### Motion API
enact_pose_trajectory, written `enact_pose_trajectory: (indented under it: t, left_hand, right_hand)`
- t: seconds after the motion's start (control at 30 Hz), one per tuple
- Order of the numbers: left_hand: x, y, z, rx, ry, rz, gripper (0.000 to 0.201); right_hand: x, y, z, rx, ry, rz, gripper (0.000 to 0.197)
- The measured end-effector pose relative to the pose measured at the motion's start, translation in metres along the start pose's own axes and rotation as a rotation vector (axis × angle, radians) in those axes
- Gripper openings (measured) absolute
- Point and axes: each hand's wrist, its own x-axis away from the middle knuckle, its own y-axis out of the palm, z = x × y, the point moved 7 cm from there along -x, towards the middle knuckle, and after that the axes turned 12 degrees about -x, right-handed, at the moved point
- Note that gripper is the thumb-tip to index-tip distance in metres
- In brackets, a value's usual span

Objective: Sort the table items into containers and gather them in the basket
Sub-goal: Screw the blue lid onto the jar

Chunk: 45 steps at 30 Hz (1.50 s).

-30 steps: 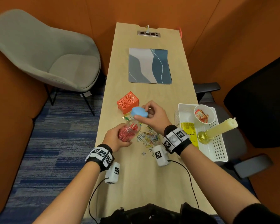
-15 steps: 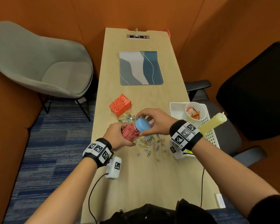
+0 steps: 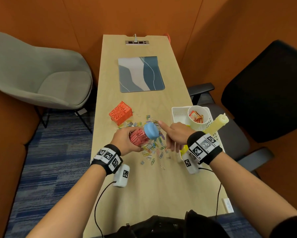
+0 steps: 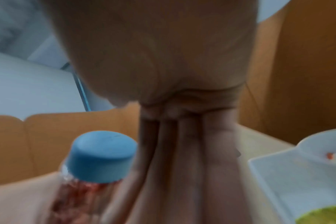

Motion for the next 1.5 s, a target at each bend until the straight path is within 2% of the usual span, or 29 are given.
enact_pose_trajectory:
  t: [0.03, 0.07, 0.13, 0.17, 0.2, 0.23, 0.3, 0.37, 0.4, 0.43, 0.47, 0.53, 0.6, 0.7, 0.77, 0.83, 0.93, 1.03, 1.13, 1.23, 1.27, 1.33, 1.5]
  left_hand:
    - [0.0, 0.0, 0.001, -0.001, 0.002, 0.005, 0.075]
    - [-0.001, 0.0, 0.003, -0.007, 0.01, 0.007, 0.076]
    - [-0.003, 0.002, 0.009, -0.018, 0.029, -0.005, 0.078]
    - [-0.004, 0.004, 0.01, -0.022, 0.032, -0.015, 0.079]
    - [-0.005, 0.007, 0.012, -0.021, 0.031, -0.022, 0.078]
    - [-0.006, 0.009, 0.016, -0.015, 0.034, -0.033, 0.078]
    - [-0.008, 0.016, 0.023, -0.032, 0.066, -0.068, 0.077]
    - [-0.009, 0.024, 0.029, -0.041, 0.087, -0.09, 0.075]
    - [-0.008, 0.027, 0.03, -0.026, 0.086, -0.095, 0.075]
    - [-0.008, 0.03, 0.031, -0.017, 0.088, -0.1, 0.076]
    - [-0.008, 0.034, 0.033, -0.019, 0.094, -0.108, 0.078]
    - [-0.008, 0.041, 0.036, -0.035, 0.101, -0.126, 0.076]
    - [-0.008, 0.046, 0.042, -0.017, 0.099, -0.146, 0.068]
    - [-0.008, 0.054, 0.055, 0.021, 0.088, -0.136, 0.069]
    - [-0.007, 0.06, 0.065, 0.03, 0.077, -0.111, 0.078]
    - [-0.007, 0.067, 0.075, 0.031, 0.073, -0.109, 0.077]
    - [-0.008, 0.075, 0.09, 0.013, 0.062, -0.09, 0.069]
    - [-0.007, 0.078, 0.108, -0.051, 0.062, 0.024, 0.068]
    - [-0.011, 0.081, 0.121, -0.06, 0.081, 0.1, 0.073]
    - [-0.022, 0.086, 0.124, -0.04, 0.133, 0.05, 0.09]
    - [-0.026, 0.089, 0.119, -0.029, 0.118, 0.014, 0.095]
    - [-0.032, 0.094, 0.089, -0.026, 0.004, -0.034, 0.099]
    - [-0.02, 0.097, -0.019, -0.241, -0.529, -0.123, 0.091]
  right_hand:
    - [0.004, -0.009, 0.005, 0.051, 0.047, 0.048, 0.095]
    - [0.004, -0.019, 0.007, 0.072, 0.024, 0.119, 0.089]
    - [0.003, -0.032, -0.001, -0.027, -0.181, 0.198, 0.056]
    - [0.008, -0.03, -0.009, -0.089, -0.276, 0.148, 0.044]
    - [0.012, -0.023, -0.016, -0.137, -0.337, 0.08, 0.051]
    - [0.014, -0.015, -0.016, -0.162, -0.333, 0.023, 0.057]
    - [0.019, -0.004, -0.01, -0.1, -0.158, 0.014, 0.048]
    - [0.023, -0.01, 0.009, -0.02, 0.08, 0.107, 0.081]
    - [0.025, -0.018, 0.016, -0.019, 0.133, 0.167, 0.09]
    - [0.025, -0.025, 0.02, -0.027, 0.11, 0.216, 0.09]
    - [0.022, -0.029, 0.022, -0.026, 0.024, 0.232, 0.082]
    - [0.025, -0.024, 0.016, -0.025, -0.181, 0.124, 0.055]
    - [0.029, -0.015, 0.015, -0.035, -0.309, 0.072, 0.061]
    - [0.033, -0.013, 0.02, -0.118, -0.352, 0.255, 0.041]
    - [0.035, -0.015, 0.029, -0.068, -0.331, 0.436, 0.033]
    - [0.038, -0.016, 0.036, -0.004, -0.269, 0.546, 0.03]
    - [0.039, -0.021, 0.047, 0.021, -0.073, 0.562, 0.035]
    - [0.036, -0.039, 0.055, 0.047, 0.104, 0.551, 0.044]
    - [0.035, -0.057, 0.055, -0.006, 0.127, 0.561, 0.051]
    - [0.045, -0.078, 0.048, 0.048, 0.076, 0.564, 0.059]
    - [0.05, -0.088, 0.048, 0.074, 0.07, 0.588, 0.059]
    - [0.061, -0.111, 0.051, 0.161, 0.068, 0.669, 0.06]
    - [0.082, -0.148, 0.068, 0.357, 0.111, 0.796, 0.063]
